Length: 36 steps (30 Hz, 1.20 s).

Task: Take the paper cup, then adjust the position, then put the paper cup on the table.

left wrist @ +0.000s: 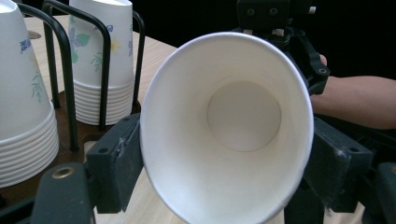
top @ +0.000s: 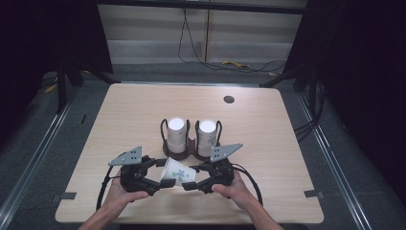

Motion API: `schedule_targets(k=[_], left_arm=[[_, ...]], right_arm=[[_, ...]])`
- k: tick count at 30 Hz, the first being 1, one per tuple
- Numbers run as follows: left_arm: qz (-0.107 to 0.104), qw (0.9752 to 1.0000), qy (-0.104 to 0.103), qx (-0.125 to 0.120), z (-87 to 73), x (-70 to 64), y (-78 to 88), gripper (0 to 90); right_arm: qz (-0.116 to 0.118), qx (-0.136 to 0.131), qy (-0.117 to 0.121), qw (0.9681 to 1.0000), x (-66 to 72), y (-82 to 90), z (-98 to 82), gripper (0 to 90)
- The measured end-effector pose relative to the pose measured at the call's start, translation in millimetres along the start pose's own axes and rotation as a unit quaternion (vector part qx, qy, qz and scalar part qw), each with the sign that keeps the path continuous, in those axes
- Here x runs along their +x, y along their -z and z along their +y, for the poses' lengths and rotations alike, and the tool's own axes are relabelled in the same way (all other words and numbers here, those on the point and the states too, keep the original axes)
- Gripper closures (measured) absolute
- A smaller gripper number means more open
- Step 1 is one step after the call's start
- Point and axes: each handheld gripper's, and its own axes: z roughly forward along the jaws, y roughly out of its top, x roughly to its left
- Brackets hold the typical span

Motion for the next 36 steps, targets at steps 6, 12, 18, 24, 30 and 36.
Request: schedule_targets(k=[6,12,18,24,30,36], left_arm=[[-0.007,1.0,0.004,-0.006,-0.4,-0.9,-2.5,20.7],[-0.011,0.9999,0.003,-0.007,-0.2,-0.9,-2.5,21.1],[-0.012,0.9999,0.004,-0.008,-0.3,-1.3,-2.9,21.2],[-0.013,0.9999,0.003,-0.007,-0.2,-1.8,-3.1,23.3],[-0.025,0.9996,0.002,-0.012,0.8,-2.0,-1.1,29.0],[-0.029,0.9995,0.001,-0.012,0.9,-3.7,-1.4,29.7]], right_arm=[[0.005,0.003,0.002,1.0,0.4,-2.2,-0.7,37.9],[0.006,0.004,0.007,1.0,1.2,-2.4,-0.1,37.9],[0.007,0.004,0.008,0.9999,1.8,-2.8,-0.1,37.9],[0.009,0.007,0.009,0.9999,1.3,-2.6,-0.1,37.8],[0.01,0.017,0.0,0.9998,0.5,-4.0,0.2,34.1],[0.01,0.03,-0.004,0.9995,-0.1,-6.9,-0.4,32.4]])
